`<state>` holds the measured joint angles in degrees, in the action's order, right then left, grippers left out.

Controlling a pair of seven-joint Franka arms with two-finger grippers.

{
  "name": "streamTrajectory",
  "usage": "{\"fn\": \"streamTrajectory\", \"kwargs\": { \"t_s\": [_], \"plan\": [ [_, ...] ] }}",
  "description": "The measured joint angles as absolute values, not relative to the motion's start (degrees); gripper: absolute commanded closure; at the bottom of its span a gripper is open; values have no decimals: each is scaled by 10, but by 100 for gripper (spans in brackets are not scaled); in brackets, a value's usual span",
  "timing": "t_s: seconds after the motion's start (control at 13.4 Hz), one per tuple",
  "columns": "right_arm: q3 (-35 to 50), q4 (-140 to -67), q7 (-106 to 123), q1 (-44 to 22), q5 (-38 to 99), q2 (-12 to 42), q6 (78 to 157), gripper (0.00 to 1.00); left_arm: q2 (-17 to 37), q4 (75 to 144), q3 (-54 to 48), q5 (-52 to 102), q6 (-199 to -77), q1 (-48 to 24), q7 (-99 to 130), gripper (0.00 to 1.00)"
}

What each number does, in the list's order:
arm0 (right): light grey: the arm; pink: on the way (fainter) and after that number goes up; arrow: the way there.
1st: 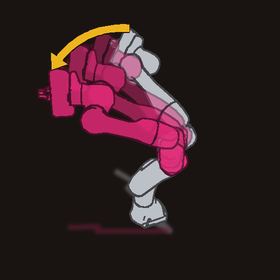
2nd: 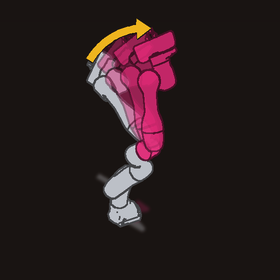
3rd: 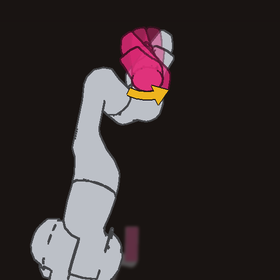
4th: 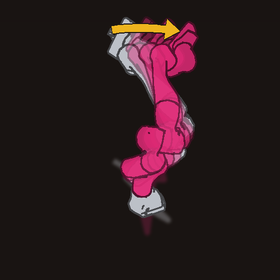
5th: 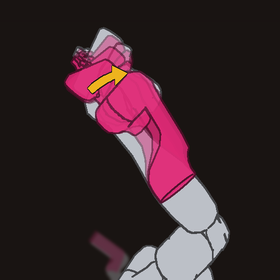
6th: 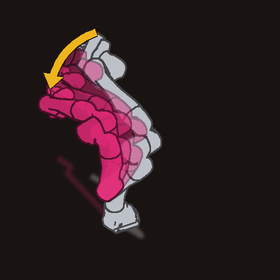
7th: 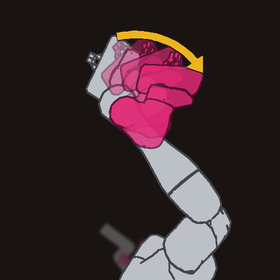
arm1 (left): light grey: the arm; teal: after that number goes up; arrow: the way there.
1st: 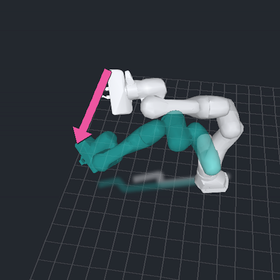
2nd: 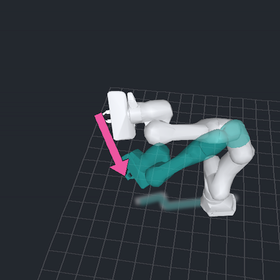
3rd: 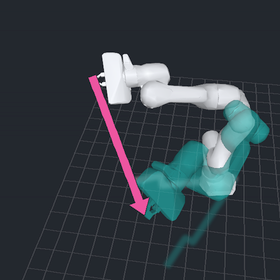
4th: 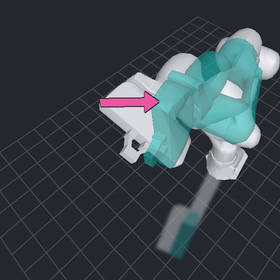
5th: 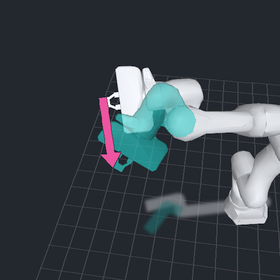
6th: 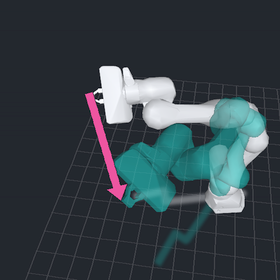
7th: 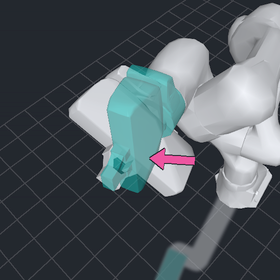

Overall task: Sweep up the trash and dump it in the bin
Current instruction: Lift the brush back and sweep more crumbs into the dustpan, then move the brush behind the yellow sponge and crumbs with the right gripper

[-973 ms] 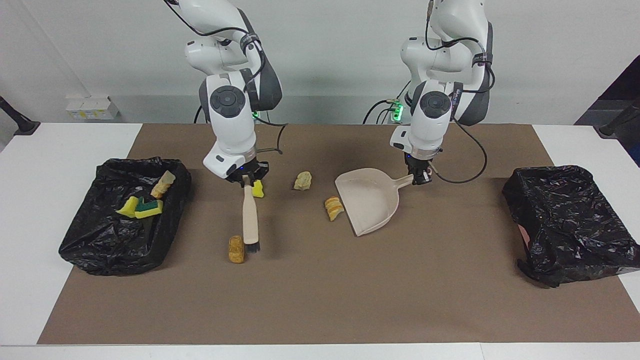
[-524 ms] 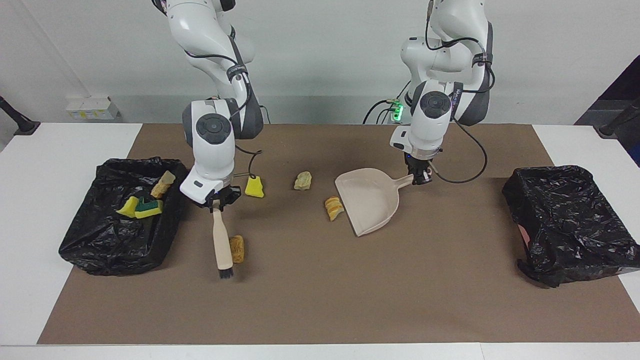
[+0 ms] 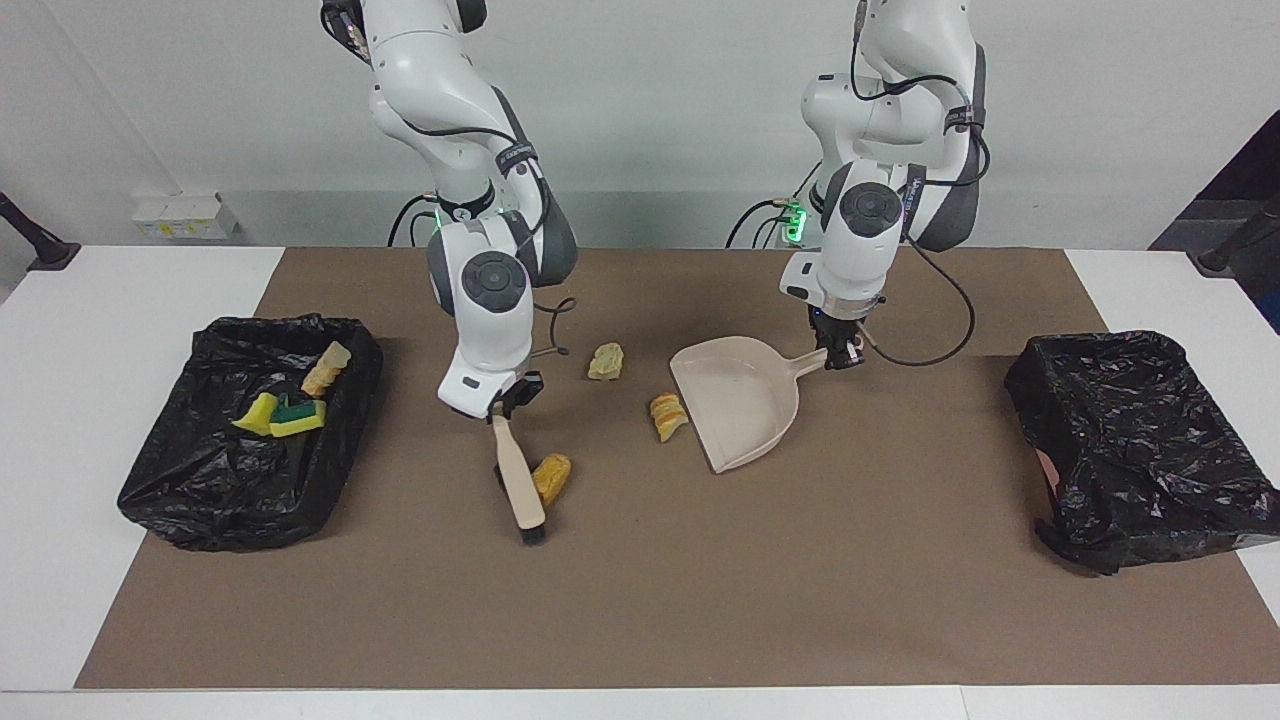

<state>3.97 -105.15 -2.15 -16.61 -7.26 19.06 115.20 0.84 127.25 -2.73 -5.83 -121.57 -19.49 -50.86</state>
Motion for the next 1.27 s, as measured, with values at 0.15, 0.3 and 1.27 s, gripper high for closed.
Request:
{"fn": "streamTrajectory", "kwargs": {
  "t_s": [0.15, 0.3, 1.27],
  "plan": [
    [42, -1059, -21, -209, -62, 182, 1147, 100, 8, 1273, -27, -58, -1215, -195, -502, 100],
    [51, -1073, -21, -240, -43, 170, 1146, 100, 7, 1275, -27, -58, -1214, -195, -486, 100],
    [62, -1053, -105, -171, 118, 78, 1044, 100, 5, 1279, -28, -58, -1215, -195, -482, 100]
  ]
}}
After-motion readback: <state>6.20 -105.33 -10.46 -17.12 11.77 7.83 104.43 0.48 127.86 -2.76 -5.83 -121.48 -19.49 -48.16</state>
